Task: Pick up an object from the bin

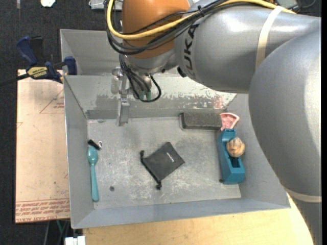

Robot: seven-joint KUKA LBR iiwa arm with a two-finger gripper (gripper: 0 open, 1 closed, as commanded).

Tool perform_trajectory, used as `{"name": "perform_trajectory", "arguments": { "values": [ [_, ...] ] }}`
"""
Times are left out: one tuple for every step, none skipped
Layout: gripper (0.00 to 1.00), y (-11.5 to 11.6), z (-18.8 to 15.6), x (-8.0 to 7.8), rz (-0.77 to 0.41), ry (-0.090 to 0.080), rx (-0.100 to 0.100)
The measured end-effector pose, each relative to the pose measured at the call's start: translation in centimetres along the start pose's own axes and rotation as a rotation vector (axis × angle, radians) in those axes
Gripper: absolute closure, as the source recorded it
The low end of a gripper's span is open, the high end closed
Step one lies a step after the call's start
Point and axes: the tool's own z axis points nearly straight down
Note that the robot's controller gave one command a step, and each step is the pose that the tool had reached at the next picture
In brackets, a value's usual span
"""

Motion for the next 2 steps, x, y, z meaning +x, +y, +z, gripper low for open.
{"name": "perform_trajectory", "arguments": {
  "values": [
    [0.0, -5.0, -4.9, 4.9, -0.332, 0.012, 0.0],
    [0.0, -6.8, -5.7, 4.6, -0.345, -0.005, -0.001]
  ]
}}
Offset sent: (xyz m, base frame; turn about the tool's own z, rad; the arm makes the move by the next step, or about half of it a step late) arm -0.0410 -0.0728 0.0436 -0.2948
